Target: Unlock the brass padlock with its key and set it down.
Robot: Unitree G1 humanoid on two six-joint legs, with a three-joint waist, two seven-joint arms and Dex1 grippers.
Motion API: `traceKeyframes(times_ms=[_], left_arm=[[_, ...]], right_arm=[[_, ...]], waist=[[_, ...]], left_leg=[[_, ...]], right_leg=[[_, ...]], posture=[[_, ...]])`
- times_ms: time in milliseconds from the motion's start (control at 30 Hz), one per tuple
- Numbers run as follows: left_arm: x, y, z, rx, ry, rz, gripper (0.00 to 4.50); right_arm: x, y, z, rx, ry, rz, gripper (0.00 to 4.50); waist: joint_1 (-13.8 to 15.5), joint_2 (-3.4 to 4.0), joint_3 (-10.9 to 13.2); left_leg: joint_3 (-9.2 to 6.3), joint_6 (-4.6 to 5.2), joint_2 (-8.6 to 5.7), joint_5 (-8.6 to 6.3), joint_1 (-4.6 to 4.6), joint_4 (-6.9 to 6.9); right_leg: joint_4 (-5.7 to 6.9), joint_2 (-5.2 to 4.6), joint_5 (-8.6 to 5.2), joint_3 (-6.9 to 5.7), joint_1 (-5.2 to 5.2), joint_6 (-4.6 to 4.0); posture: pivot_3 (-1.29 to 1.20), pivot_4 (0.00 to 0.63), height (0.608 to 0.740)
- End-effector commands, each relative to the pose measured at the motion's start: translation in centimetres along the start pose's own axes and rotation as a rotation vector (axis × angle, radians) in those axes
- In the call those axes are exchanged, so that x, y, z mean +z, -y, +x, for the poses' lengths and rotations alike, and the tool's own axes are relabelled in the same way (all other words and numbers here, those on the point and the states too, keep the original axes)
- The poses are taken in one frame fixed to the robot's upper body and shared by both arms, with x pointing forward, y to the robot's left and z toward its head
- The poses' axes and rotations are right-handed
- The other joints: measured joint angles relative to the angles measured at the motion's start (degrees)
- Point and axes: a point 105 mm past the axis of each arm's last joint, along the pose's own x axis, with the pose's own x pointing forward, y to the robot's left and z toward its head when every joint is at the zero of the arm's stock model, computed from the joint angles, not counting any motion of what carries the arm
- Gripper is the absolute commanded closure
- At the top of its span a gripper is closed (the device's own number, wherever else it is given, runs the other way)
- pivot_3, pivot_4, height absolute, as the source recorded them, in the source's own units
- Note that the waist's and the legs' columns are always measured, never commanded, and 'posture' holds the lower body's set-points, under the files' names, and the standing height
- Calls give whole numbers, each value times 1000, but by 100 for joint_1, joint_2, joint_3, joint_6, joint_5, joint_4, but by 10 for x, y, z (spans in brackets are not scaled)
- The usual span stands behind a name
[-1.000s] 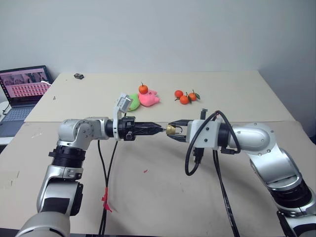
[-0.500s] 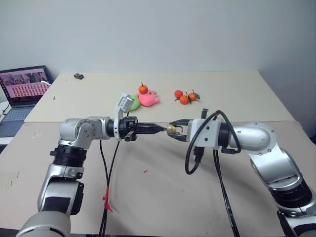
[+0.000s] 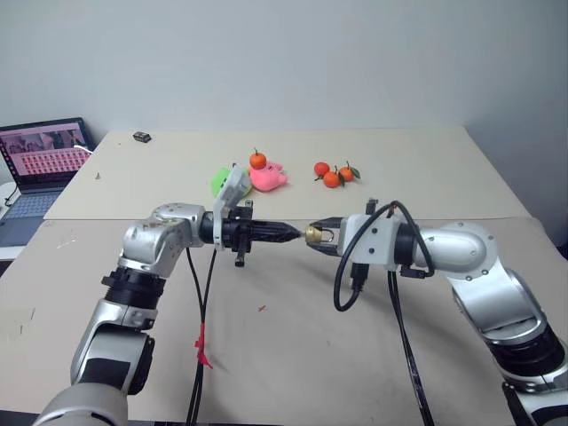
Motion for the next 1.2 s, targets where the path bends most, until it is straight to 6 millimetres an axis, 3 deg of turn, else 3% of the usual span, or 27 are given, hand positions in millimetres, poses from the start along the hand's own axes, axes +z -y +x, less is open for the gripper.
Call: traceKeyframes(times_ms=[33, 167, 300, 433, 567, 667, 700, 867, 1200], left_arm=[[-11, 0, 9, 5, -44, 68, 4479], [-7, -11, 9, 56, -22, 60, 4479], [-28, -22, 2, 114, -105, -380, 4479], [-44, -13, -3, 87, -142, -613, 4479], [-28, -2, -4, 9, -57, -680, 4479], [-10, 4, -9, -61, 19, -721, 3736], [-8, 5, -10, -70, 28, -726, 3300], [-10, 2, -10, -39, 29, -744, 1626], [3, -5, -5, -41, 101, -767, 1626]], right_arm=[[27, 18, -10, -99, 76, -96, 3602], [26, 18, -10, -101, 74, -92, 3602], [25, 19, -10, -103, 75, -89, 3602], [25, 19, -9, -103, 75, -88, 3602], [23, 18, -9, -102, 71, -88, 3602], [23, 18, -9, -102, 69, -91, 3602], [23, 18, -9, -103, 70, -92, 3602], [23, 19, -9, -105, 71, -93, 3602], [23, 19, -9, -102, 65, -93, 3602]], waist=[[7, 0, 0], [8, 0, 0], [5, -2, 1], [-59, 1, -1], [-108, 2, -1], [-113, 8, -2], [-113, 6, -1], [-36, -1, 1], [-5, -1, 1]], left_leg=[[-1, 0, 0, 0, 1, 0], [0, 1, -4, -1, 2, 6], [-4, 2, -4, -1, 1, 6], [-5, 15, -5, -3, 1, 1], [-7, 19, 6, -5, -5, -5], [-10, 19, 8, -5, 2, -4], [-6, 19, 5, -5, 1, -4], [-8, 14, -4, -2, 10, 2], [-9, 14, -4, -2, 6, 0]], right_leg=[[0, 0, -1, 0, 0, 2], [-1, -4, -20, 0, 0, 36], [3, -2, -22, -4, 0, 39], [3, 0, -27, -5, -1, 47], [10, 11, -30, -5, -1, 41], [9, 11, -29, -7, -1, 39], [10, 7, -30, -5, -2, 41], [5, -3, -32, -8, 0, 44], [6, -2, -31, -8, -1, 42]], posture=[[0, 150, 660], [0, 150, 660], [0, 150, 660], [0, 150, 660], [0, 150, 660], [0, 150, 660], [0, 150, 660], [0, 150, 660], [0, 150, 660]])
